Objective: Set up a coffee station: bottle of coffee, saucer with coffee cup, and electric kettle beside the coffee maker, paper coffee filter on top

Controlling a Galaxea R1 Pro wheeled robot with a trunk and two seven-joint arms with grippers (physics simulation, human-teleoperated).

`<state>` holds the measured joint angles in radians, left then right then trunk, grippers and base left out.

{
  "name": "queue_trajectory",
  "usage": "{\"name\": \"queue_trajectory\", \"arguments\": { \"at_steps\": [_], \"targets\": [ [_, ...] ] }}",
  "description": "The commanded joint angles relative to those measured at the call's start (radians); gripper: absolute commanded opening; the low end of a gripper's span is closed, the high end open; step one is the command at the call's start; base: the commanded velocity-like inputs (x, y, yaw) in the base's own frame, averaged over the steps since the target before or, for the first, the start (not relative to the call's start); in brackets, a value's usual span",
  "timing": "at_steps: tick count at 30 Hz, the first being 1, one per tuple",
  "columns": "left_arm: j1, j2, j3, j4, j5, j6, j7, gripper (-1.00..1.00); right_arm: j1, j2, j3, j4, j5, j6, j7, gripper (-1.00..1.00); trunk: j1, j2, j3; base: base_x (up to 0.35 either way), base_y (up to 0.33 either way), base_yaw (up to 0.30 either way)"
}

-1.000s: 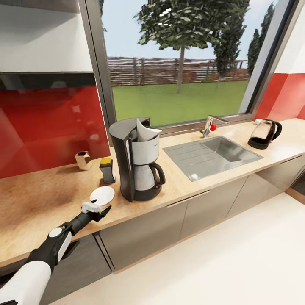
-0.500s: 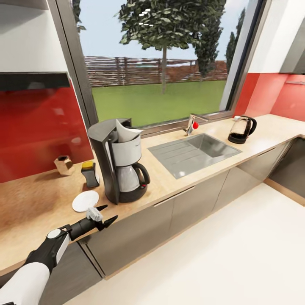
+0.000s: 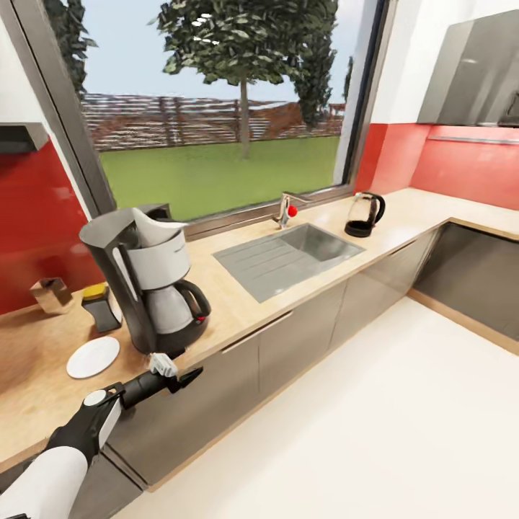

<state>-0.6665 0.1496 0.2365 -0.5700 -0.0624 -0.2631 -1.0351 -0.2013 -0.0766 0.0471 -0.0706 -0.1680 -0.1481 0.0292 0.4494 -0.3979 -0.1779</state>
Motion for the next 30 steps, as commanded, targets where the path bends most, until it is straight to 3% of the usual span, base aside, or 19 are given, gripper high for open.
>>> {"name": "queue_trajectory", "arguments": {
  "at_steps": [1, 9, 21, 22, 27, 30],
  "targets": [
    [-0.001, -0.001, 0.006, -0.001, -0.007, -0.004, -0.005, 1.00, -0.001, 0.000, 0.005, 0.002, -0.010, -0.004, 0.003, 1.00, 0.001, -0.002, -0.002, 0.000, -0.269, -0.265],
    [-0.001, -0.008, 0.006, 0.008, -0.007, -0.004, -0.005, 1.00, -0.001, 0.000, 0.006, 0.002, -0.010, -0.004, 0.003, 1.00, 0.001, -0.002, -0.002, -0.039, -0.270, -0.265],
    [0.010, -0.015, 0.006, 0.015, -0.007, -0.005, -0.004, 1.00, -0.001, 0.001, 0.007, 0.002, -0.010, -0.004, 0.003, 1.00, 0.001, -0.002, -0.002, -0.225, -0.209, -0.265],
    [0.035, -0.027, 0.005, 0.017, -0.007, -0.006, 0.003, 1.00, -0.001, 0.001, 0.006, 0.002, -0.010, -0.004, 0.003, 1.00, 0.001, -0.002, -0.002, -0.050, -0.036, -0.265],
    [0.129, -0.031, 0.004, 0.020, -0.016, -0.009, 0.008, 1.00, -0.001, 0.002, 0.007, 0.002, -0.010, -0.004, 0.004, 1.00, 0.001, -0.002, -0.002, -0.016, -0.011, -0.265],
    [0.254, -0.028, 0.004, 0.047, -0.021, -0.014, 0.041, 1.00, -0.001, 0.003, 0.008, 0.002, -0.009, -0.004, 0.004, 1.00, 0.001, -0.002, -0.002, -0.002, -0.002, -0.265]
  ]
}}
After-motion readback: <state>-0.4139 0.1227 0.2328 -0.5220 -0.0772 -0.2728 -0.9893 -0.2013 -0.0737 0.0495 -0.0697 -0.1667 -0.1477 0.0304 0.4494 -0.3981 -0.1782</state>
